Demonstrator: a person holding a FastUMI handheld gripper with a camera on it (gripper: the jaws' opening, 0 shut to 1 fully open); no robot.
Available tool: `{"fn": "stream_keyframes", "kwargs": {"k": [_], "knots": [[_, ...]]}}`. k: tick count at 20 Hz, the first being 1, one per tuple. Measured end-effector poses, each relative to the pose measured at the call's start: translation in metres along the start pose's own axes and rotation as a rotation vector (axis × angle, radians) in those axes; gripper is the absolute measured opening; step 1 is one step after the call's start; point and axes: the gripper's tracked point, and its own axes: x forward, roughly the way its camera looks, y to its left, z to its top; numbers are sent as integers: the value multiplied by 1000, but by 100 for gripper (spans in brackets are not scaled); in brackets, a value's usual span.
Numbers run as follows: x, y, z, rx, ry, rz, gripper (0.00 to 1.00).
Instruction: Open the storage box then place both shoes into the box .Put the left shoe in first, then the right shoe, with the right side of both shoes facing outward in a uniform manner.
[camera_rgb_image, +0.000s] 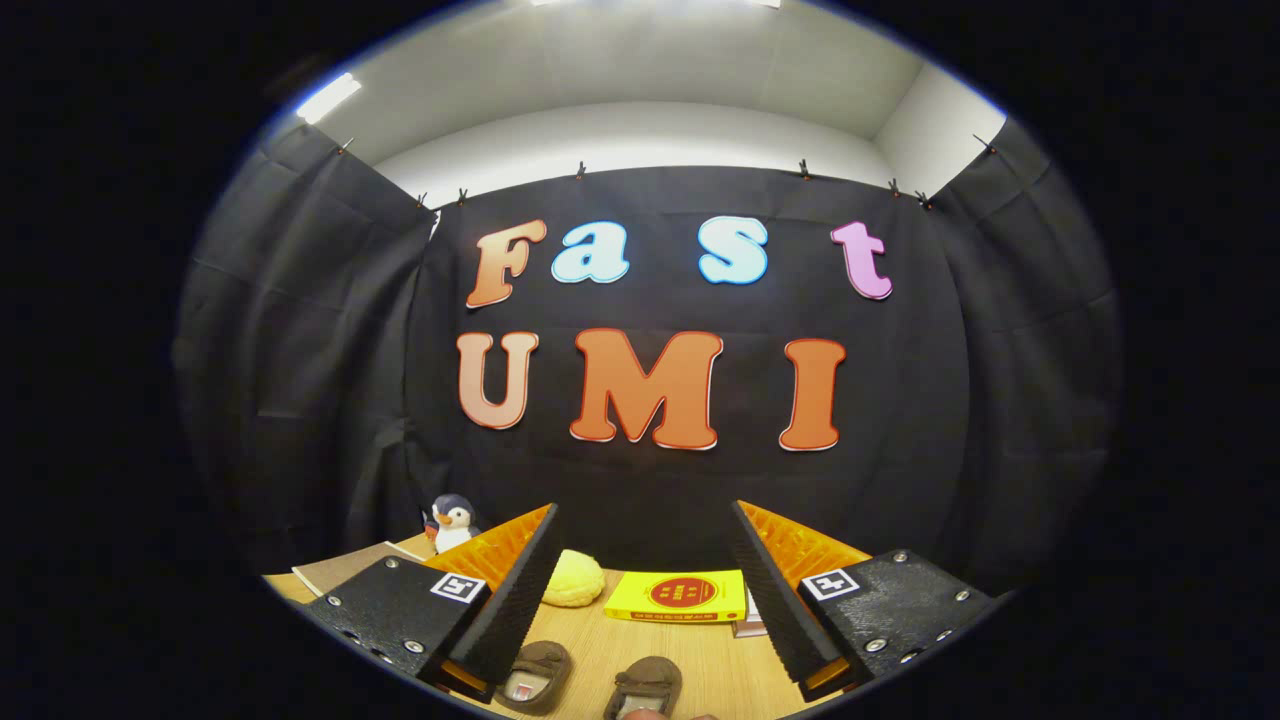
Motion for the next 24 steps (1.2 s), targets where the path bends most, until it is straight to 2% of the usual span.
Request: {"fn": "stream_keyframes", "kwargs": {"k": [5, 11, 14, 18, 24], "knots": [[13, 28, -61, 4, 153, 66, 99], [19, 67, -172, 18, 469, 130, 99], [19, 77, -209, 27, 582, 152, 100], [14, 86, -251, 42, 693, 177, 99], [4, 99, -293, -1, 810, 224, 96]]}}
